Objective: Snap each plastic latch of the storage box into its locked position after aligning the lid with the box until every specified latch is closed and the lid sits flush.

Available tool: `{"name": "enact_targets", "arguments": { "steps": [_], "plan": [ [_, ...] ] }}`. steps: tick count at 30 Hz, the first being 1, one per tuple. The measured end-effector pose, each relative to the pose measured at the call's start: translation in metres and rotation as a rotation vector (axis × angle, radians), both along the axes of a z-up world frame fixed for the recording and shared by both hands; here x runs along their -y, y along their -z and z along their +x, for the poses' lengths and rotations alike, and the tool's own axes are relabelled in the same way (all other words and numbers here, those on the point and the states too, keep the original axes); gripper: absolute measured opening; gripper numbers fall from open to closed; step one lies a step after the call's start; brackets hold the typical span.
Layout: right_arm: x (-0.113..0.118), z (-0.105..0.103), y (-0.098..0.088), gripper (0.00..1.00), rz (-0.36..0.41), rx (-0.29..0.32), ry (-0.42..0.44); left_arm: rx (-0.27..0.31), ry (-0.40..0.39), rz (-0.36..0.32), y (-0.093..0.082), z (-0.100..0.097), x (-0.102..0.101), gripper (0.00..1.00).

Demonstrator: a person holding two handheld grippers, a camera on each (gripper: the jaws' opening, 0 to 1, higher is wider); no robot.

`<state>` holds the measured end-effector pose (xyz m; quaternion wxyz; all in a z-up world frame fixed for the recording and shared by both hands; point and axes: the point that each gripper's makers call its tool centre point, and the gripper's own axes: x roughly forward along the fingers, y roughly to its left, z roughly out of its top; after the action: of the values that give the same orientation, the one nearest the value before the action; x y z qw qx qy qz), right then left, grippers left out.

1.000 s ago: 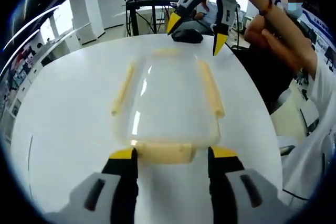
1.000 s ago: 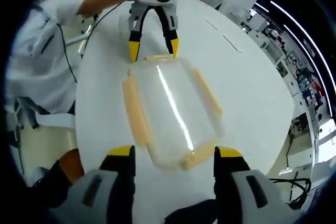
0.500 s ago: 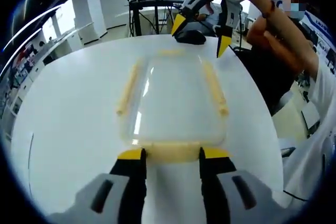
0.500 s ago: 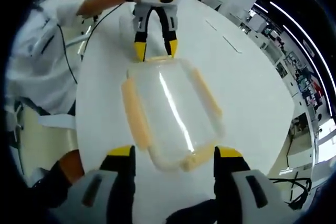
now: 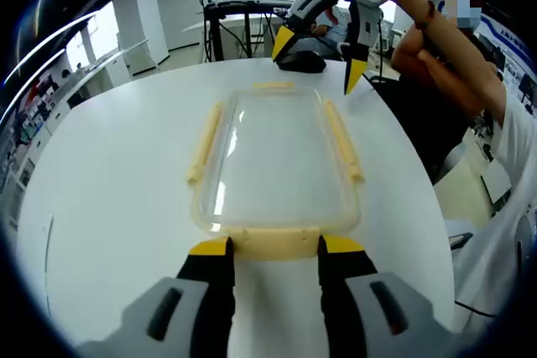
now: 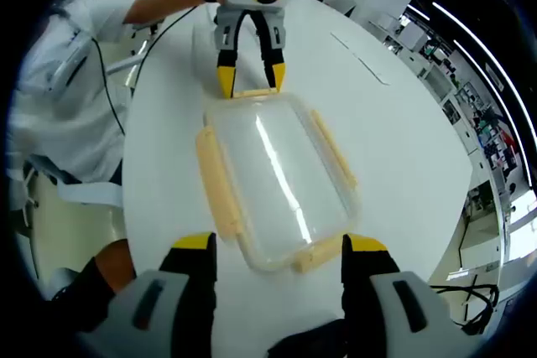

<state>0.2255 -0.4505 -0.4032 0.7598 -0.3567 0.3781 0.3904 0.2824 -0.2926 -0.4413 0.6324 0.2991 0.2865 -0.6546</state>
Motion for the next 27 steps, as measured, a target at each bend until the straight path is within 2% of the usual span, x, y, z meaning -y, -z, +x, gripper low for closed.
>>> {"name": "enact_targets", "arguments": {
  "steps": [27],
  "plan": [
    [-0.003, -0.006, 0.002, 0.58, -0.006, -0.023, -0.006, 0.005, 0.043, 0.028, -0.004, -0.007, -0.014, 0.36]
  ]
}}
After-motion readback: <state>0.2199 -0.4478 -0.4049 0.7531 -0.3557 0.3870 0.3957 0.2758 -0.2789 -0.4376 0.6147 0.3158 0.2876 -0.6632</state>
